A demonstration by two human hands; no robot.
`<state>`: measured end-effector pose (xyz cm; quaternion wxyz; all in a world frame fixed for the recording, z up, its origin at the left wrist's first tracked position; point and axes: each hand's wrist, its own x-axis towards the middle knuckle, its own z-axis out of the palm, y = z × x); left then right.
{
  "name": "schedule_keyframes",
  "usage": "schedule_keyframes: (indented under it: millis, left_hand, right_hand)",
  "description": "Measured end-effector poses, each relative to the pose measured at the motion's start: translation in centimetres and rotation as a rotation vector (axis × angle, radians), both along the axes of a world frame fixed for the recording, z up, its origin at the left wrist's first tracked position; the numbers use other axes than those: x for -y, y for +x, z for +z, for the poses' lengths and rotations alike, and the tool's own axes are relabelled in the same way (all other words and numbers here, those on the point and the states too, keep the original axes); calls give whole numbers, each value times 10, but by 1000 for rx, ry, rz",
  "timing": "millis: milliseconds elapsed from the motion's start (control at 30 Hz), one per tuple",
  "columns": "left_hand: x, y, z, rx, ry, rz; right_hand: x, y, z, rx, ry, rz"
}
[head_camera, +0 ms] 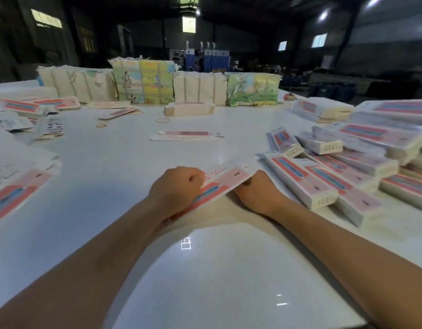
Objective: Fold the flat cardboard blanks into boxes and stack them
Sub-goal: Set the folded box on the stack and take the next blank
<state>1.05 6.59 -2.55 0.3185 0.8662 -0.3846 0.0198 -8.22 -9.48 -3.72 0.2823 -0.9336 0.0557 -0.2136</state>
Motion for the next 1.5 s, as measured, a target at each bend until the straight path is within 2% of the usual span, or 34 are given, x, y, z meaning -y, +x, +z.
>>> schedule_keyframes:
  millis: [67,167,200,267,300,333,400,433,500,667,767,867,967,1200,1400,1500]
  left_hand:
    - [-1,0,0,25,-29,-31]
    - [-3,-1,3,43,155,-49]
    - [-3,-1,2,33,221,-56]
    - [-1,-1,0,-6,235,-74]
    - [-1,1,-1,-13,196,-80]
    - [-1,3,-1,-6,161,-84]
    - [-3,7,-1,85,174,-70]
    - [-4,8,-2,154,207,-52]
    - [-3,8,-5,232,225,-36]
    - [-3,6,-7,289,25,-102]
    - [-7,5,-6,334,-13,-119]
    - [-9,1,-5,417,39,-137]
    - [-8,-4,-5,469,56,-165]
    - [-9,-2,3,515,66,-101]
    - [-6,-1,6,523,271,-96]
    - [-6,-5,9,457,238,-83]
  right_hand:
    - [-1,1,1,7,2,-13]
    - [1,6,-5,48,-32,25]
    - [3,6,-4,20,13,-6]
    - [2,7,-1,-22,121,-77]
    - [2,7,2,15,241,-86]
    - [4,7,6,76,473,-101]
    - [4,3,19,206,1188,-71]
    - [5,0,22,236,1455,-43]
    - [7,-4,24,183,1582,26]
    - [7,-12,25,100,1582,218]
    - [9,-15,28,57,1559,314]
    - [7,-15,27,-53,1383,290]
    - [4,-16,26,-122,1335,277]
    - [1,-17,26,-27,1225,261]
    - [11,-13,27,-101,1003,64]
    - [10,-13,25,-117,941,21]
